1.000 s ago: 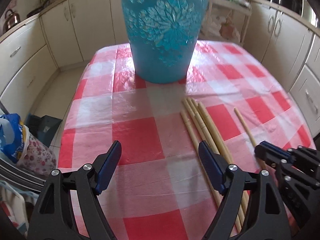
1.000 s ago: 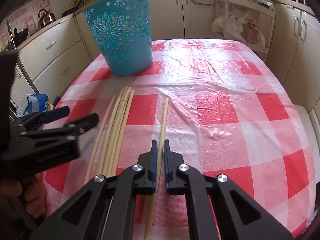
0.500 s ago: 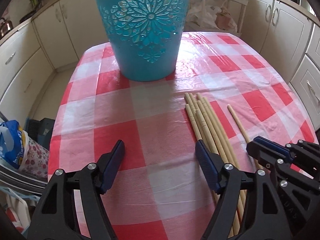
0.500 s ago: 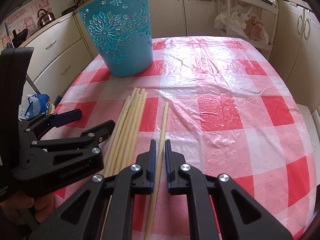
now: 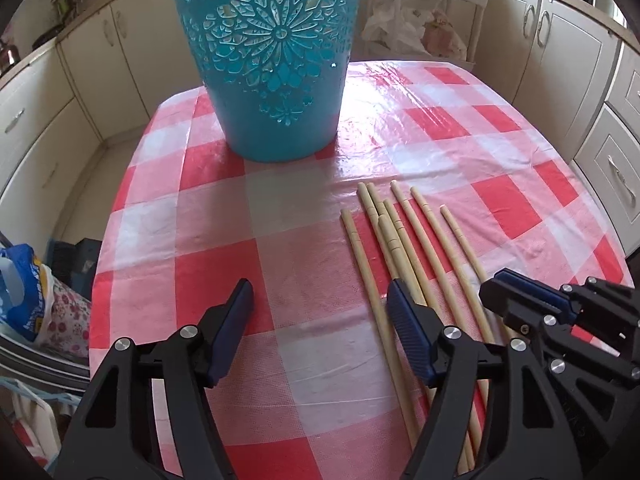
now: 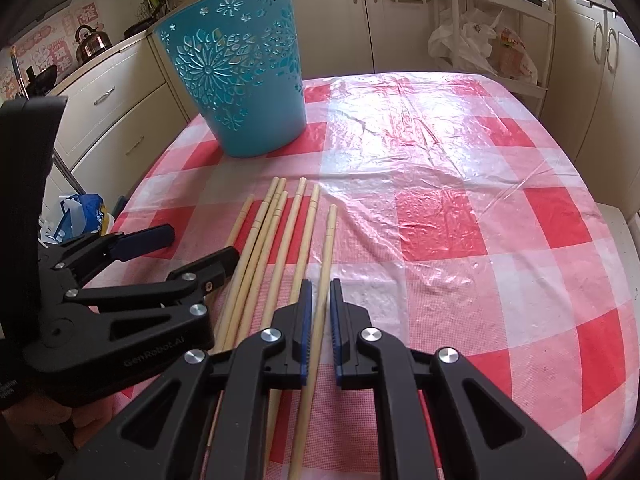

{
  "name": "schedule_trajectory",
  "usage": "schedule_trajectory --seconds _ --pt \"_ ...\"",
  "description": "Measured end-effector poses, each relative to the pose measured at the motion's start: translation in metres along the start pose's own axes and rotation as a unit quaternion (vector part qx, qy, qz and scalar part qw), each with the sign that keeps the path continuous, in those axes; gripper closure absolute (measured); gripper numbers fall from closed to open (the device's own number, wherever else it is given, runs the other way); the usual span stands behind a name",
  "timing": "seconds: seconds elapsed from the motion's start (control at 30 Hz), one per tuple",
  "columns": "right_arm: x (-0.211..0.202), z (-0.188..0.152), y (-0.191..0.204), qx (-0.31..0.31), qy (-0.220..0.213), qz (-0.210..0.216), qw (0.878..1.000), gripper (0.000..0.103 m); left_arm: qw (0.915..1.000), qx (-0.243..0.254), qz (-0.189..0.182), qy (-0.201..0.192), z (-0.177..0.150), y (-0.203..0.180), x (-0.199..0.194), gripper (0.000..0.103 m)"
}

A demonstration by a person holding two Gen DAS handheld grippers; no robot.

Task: Organize utensils
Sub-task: 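Grasp a chopstick with the right tool while the left tool grasps another chopstick, then carry the chopstick into the basket and open the left tool while the right tool holds its chopstick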

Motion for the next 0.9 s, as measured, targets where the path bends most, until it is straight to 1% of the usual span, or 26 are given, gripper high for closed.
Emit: schedule_trajectory --seconds 0.07,0.1,0.13,0.17,0.23,0.27,0.3,0.33,0.4,0.43,0.47,0.53,0.57,0.7,0.8,0.9 --pt "0.001 0.002 -0.001 0.002 0.003 0.002 1.000 0.093 1.0000 0.001 -0.002 0.000 0.001 0.001 0.000 0.040" --pt "0.002 0.004 0.000 0.002 0.005 0.003 1.000 0.093 1.0000 0.002 -0.002 0.000 0.003 0.001 0.000 0.043" --pt "0.003 0.007 0.000 0.002 0.007 0.003 1.000 0.092 1.0000 0.004 -0.002 0.000 0.004 0.002 0.000 0.049" --pt "0.004 0.009 0.000 -0.001 0.009 0.001 1.000 0.092 1.0000 0.007 -0.002 0.001 0.007 0.001 0.001 0.053" --pt "0.006 0.013 0.002 -0.010 0.013 -0.004 1.000 0.092 0.9999 0.014 -0.009 0.001 0.011 0.000 0.001 0.075" --pt "0.007 0.014 0.002 -0.014 0.016 -0.005 1.000 0.092 0.9996 0.022 -0.015 0.002 0.012 -0.001 0.001 0.080" --pt "0.007 0.015 0.002 -0.018 0.018 -0.003 1.000 0.092 0.9993 0.031 -0.023 0.004 0.013 -0.002 0.001 0.089" --pt "0.007 0.015 0.002 -0.019 0.021 -0.001 1.000 0.093 0.9982 0.045 -0.039 0.006 0.013 -0.004 0.001 0.095" --pt "0.006 0.015 0.000 -0.017 0.026 0.008 0.999 0.094 0.9942 0.077 -0.075 0.012 0.012 -0.012 0.000 0.097" --pt "0.007 0.016 -0.001 -0.015 0.028 0.008 0.999 0.094 0.9907 0.098 -0.093 0.015 0.010 -0.015 -0.001 0.097" --pt "0.007 0.017 -0.002 -0.016 0.030 0.008 0.999 0.094 0.9887 0.118 -0.091 0.016 0.008 -0.018 -0.002 0.097" --pt "0.009 0.020 0.000 -0.025 0.033 0.001 0.999 0.094 0.9867 0.141 -0.077 0.022 0.006 -0.019 -0.003 0.097" --pt "0.009 0.021 0.001 -0.032 0.033 -0.005 0.999 0.094 0.9873 0.143 -0.065 0.026 0.007 -0.018 -0.003 0.096" --pt "0.009 0.018 0.005 -0.053 0.028 -0.027 0.998 0.094 0.9907 0.128 -0.029 0.035 0.008 -0.015 -0.003 0.089" --pt "0.009 0.016 0.005 -0.058 0.024 -0.030 0.998 0.096 0.9913 0.126 -0.007 0.038 0.007 -0.018 -0.002 0.089" --pt "0.009 0.016 0.005 -0.061 0.019 -0.030 0.998 0.096 0.9909 0.130 0.007 0.036 0.006 -0.020 -0.002 0.089"
Point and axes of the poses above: each gripper's, at about its wrist camera, not at the fingertips, and x roughly the way its jaws point, y to its left, z to its top, the point moved 8 cm from there along x, roughly the way its jaws point, and after that the axes turned 13 degrees about y, right-handed, at the moved point
